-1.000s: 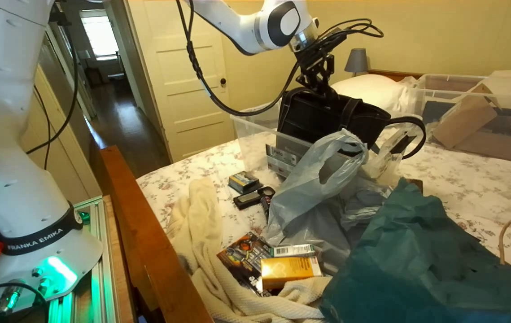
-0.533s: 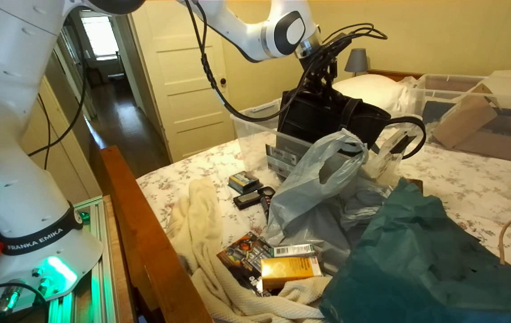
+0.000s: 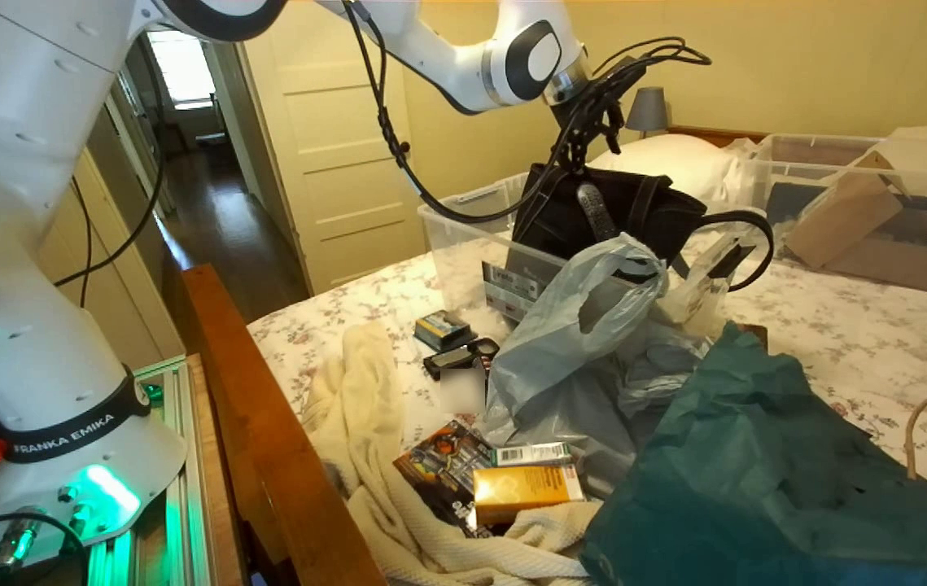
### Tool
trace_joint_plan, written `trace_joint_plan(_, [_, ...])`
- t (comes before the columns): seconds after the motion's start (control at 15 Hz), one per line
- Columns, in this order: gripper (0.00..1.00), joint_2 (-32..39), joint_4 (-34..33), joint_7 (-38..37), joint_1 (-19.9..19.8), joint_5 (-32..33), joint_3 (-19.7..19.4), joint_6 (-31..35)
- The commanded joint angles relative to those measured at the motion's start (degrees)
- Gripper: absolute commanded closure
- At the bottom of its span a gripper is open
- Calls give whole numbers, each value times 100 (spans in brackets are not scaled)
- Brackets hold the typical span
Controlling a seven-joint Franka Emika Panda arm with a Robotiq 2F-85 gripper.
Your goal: Put the black remote control in the black bag.
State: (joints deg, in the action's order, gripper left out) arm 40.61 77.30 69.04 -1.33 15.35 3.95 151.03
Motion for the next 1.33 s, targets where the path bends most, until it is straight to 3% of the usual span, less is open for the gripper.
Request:
trace_joint_plan(0.0, [0,-13,-142,78,-28,-22,38,-97])
trace_joint_plan(0.27, [0,-171,-19,5,-46,-39,14,-95])
trace_joint_plan(0.93, [0,-720,279,-573,-175,-809,188,-1508])
trace_joint_plan(1.27, [0,-430,6,-844,-198,-1024,173,-1869])
